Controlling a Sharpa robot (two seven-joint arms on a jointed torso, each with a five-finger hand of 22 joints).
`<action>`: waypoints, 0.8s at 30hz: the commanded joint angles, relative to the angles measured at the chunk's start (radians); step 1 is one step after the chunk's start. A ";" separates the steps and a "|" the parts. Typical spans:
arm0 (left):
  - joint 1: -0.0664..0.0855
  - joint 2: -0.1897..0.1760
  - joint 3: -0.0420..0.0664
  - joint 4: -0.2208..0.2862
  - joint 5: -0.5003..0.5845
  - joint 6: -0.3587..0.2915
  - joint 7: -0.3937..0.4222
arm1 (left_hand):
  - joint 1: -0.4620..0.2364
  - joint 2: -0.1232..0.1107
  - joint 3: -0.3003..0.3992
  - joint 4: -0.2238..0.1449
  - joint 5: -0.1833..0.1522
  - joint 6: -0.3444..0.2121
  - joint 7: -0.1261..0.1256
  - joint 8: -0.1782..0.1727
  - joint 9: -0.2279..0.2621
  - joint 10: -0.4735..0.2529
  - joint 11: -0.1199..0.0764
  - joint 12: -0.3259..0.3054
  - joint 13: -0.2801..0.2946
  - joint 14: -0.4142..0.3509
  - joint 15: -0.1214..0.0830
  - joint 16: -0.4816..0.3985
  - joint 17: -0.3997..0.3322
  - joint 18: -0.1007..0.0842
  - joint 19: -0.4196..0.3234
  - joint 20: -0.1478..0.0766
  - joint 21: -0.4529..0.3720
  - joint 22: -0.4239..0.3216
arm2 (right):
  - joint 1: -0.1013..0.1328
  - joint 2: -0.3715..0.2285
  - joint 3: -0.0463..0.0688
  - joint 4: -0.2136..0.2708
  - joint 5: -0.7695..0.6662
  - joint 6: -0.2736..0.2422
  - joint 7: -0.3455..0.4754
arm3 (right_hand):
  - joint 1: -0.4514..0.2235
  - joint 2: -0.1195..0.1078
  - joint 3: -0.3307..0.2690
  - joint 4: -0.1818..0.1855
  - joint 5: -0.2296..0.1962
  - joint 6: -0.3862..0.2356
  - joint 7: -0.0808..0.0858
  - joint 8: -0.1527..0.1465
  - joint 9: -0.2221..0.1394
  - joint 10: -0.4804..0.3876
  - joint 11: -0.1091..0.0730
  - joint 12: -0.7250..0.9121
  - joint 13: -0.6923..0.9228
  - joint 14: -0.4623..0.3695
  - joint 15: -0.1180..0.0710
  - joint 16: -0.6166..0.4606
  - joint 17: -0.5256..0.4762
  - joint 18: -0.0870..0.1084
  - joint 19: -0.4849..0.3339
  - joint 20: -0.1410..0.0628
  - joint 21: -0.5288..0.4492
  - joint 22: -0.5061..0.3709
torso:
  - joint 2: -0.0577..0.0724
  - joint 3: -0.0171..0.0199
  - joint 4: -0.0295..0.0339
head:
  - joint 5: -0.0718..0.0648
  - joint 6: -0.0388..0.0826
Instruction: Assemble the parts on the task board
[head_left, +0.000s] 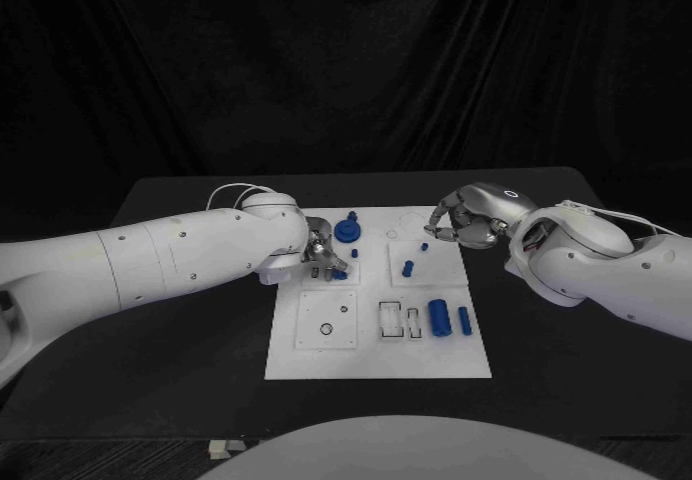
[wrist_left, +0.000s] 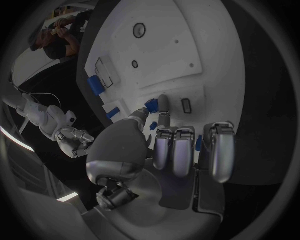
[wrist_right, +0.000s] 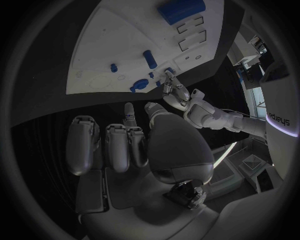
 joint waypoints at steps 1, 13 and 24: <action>-0.001 0.003 0.000 0.000 0.001 0.023 0.001 | 0.013 -0.008 0.009 -0.012 0.025 -0.010 -0.001 -0.007 0.002 0.104 -0.005 -0.001 0.263 0.104 -0.006 0.003 0.263 0.011 0.024 -0.006 0.000 0.189 | -0.004 0.000 0.001 -0.001 -0.002 0.006 -0.017 | 0.009 -0.001 0.003 0.004 0.007 0.004 0.001 0.004 -0.001 0.070 0.007 -0.006 0.203 0.066 0.006 -0.006 0.059 0.013 0.019 0.004 -0.005 0.193 | 0.000 0.0002 0.0002 | 0.000 0.000; -0.001 0.000 0.000 0.000 0.001 0.017 0.008 | 0.056 -0.038 0.098 -0.076 0.131 -0.032 0.002 -0.034 -0.007 0.104 -0.004 -0.001 0.263 0.104 -0.006 0.003 0.263 0.010 0.027 -0.007 -0.002 0.192 | -0.007 0.001 0.001 -0.003 -0.001 0.008 -0.017 | 0.010 -0.001 0.004 0.004 0.007 0.004 0.001 0.003 -0.002 0.070 0.007 -0.006 0.203 0.066 0.006 -0.007 0.057 0.013 0.019 0.005 -0.006 0.193 | 0.000 -0.0002 0.0001 | 0.001 0.000; -0.001 -0.014 0.000 0.006 0.001 -0.001 0.017 | 0.041 -0.075 0.216 -0.127 0.246 -0.045 0.012 -0.055 -0.019 0.104 0.003 -0.001 0.263 0.104 -0.001 0.003 0.263 0.011 0.026 -0.002 -0.007 0.193 | -0.008 0.003 0.001 -0.006 -0.001 0.011 -0.019 | 0.011 -0.001 0.004 0.004 0.008 0.004 0.001 0.003 -0.002 0.069 0.007 -0.007 0.202 0.065 0.006 -0.007 0.056 0.014 0.017 0.005 -0.009 0.192 | -0.001 -0.0002 -0.0001 | 0.004 0.000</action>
